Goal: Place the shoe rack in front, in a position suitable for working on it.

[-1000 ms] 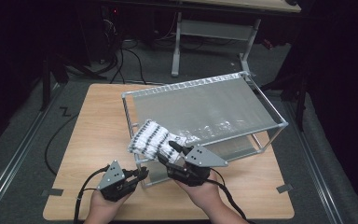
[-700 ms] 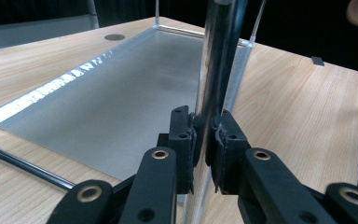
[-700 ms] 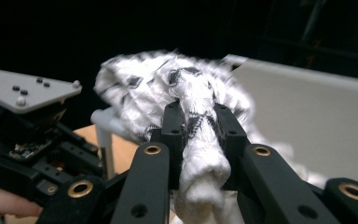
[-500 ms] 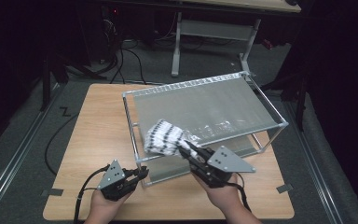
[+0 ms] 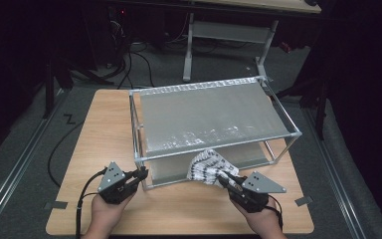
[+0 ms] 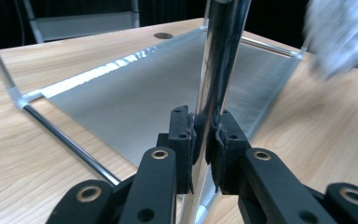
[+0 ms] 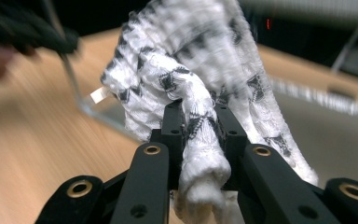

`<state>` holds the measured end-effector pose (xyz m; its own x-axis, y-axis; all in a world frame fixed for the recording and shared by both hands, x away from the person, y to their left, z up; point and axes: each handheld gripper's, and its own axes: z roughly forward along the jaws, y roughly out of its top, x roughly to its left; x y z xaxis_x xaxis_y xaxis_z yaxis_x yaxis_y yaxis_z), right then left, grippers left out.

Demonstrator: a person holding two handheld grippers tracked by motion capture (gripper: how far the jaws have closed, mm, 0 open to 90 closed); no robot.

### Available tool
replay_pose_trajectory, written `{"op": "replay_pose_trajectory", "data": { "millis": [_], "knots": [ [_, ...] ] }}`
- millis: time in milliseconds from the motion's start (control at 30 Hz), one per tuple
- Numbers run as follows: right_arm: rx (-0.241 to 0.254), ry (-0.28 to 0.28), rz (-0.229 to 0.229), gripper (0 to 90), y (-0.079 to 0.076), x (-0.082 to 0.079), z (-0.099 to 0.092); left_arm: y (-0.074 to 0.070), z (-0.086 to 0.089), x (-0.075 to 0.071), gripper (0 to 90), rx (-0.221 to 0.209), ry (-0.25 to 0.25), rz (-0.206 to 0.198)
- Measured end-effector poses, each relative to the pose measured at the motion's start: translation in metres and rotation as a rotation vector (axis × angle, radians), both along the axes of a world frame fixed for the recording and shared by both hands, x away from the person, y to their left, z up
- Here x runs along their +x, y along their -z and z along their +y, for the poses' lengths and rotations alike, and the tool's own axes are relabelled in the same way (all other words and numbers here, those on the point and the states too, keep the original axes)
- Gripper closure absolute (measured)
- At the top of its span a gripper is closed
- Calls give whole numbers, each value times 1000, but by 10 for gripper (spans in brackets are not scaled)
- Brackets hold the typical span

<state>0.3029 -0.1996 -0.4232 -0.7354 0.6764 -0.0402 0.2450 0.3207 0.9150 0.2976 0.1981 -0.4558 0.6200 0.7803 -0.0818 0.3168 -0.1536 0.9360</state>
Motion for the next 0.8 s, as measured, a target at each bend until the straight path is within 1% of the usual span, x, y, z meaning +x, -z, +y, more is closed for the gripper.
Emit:
{"op": "replay_pose_trajectory", "data": {
  "millis": [33,100,167,267,300,333,400,433,467,533,567,633,700,767,800],
  "knots": [
    [-13,5,39,776,7,6,-1,0,2,0,801,-1,-7,0],
    [-58,29,81,776,22,17,-3,-1,8,1,802,8,-11,-3],
    [-78,36,144,774,36,24,-4,-1,15,3,804,15,-18,-2],
    [-135,39,199,765,49,31,-4,0,23,7,802,0,-37,3],
    [-138,35,218,759,52,33,-4,1,25,8,801,-5,-40,4],
    [-137,25,254,747,55,34,-4,1,26,9,800,-15,-41,6],
    [-148,-13,293,689,60,34,-2,2,27,11,799,-20,-37,-1],
    [-153,-34,297,641,62,33,-1,2,28,12,799,-21,-34,-3],
    [-155,-44,294,588,62,32,0,3,28,12,799,-25,-36,-3],
    [-140,-53,289,511,61,31,0,2,28,13,799,-20,-36,-4],
    [-135,-48,281,482,60,31,-1,2,29,13,799,-19,-39,-4],
    [-130,-48,268,440,59,30,-2,2,30,13,800,-13,-41,-10],
    [-128,-40,256,411,59,31,-2,4,33,13,800,-27,-40,-13],
    [-124,-34,259,390,60,32,-2,4,36,14,798,-41,-46,-10],
    [-125,-33,264,370,60,33,-2,4,37,14,797,-40,-48,-9]
  ]
}}
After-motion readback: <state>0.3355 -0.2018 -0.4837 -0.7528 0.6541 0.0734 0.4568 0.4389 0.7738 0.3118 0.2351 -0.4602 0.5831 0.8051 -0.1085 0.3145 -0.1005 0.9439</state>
